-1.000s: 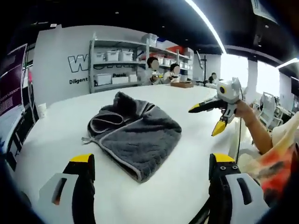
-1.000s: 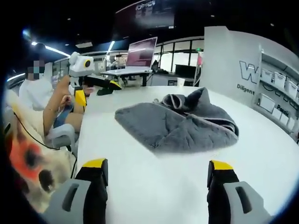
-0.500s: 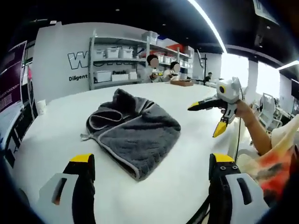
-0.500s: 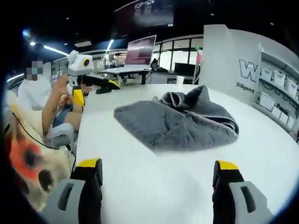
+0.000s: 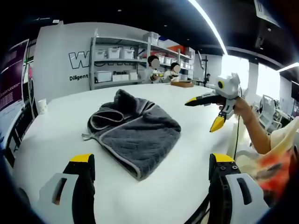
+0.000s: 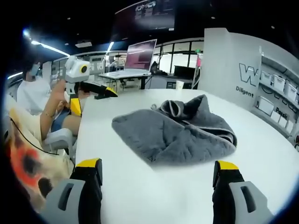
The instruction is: Open the folded towel by lifting each exposed corner and separating the folded layers until the towel lies flat within the target outline without major curled edges
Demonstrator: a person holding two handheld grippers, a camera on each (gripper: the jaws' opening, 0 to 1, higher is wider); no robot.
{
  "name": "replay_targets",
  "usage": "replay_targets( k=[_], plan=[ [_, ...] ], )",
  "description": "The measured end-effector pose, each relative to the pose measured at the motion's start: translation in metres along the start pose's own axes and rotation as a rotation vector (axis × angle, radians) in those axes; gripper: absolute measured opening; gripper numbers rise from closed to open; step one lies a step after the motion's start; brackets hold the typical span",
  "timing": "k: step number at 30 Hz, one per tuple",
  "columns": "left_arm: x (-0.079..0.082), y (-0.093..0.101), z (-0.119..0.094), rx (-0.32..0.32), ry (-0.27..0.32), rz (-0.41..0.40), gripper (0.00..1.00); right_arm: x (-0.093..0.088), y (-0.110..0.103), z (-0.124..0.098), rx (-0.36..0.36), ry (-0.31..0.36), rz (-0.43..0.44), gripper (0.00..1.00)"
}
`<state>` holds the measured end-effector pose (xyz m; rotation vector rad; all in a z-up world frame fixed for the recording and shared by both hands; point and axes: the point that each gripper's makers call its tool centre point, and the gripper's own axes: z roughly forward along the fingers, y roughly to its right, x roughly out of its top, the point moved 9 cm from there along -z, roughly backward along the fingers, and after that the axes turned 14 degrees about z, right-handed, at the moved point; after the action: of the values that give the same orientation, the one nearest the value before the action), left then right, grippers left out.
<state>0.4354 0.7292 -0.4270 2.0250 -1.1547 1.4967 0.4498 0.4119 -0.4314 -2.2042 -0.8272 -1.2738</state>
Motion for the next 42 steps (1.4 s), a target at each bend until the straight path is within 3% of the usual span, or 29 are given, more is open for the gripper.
replay_targets(
  k=[10,17,23,31,33,37,42],
  plan=[
    [0.001,0.001,-0.009,0.003,0.006,0.0,1.0,0.045,0.002,0.021,-0.06,0.018,-0.051,0.94],
    [0.001,0.001,-0.011,-0.002,0.004,-0.001,0.99,0.058,0.015,0.049,-0.15,-0.012,-0.051,0.89],
    [0.001,-0.002,-0.014,0.006,0.008,-0.005,0.99,0.064,0.027,0.069,-0.243,-0.03,-0.092,0.78],
    [0.002,-0.003,-0.017,0.008,0.006,-0.003,0.98,0.065,0.028,0.096,-0.241,-0.049,-0.146,0.53],
    [0.002,-0.002,-0.017,0.007,0.004,-0.002,0.98,0.058,0.021,0.096,-0.244,-0.07,-0.151,0.53],
    [0.003,-0.002,-0.018,-0.001,0.015,-0.005,0.98,0.047,0.021,0.109,-0.247,-0.145,-0.18,0.43],
    [0.002,-0.004,-0.019,0.005,0.006,-0.005,0.98,0.04,0.027,0.117,-0.262,-0.174,-0.188,0.18]
  ],
)
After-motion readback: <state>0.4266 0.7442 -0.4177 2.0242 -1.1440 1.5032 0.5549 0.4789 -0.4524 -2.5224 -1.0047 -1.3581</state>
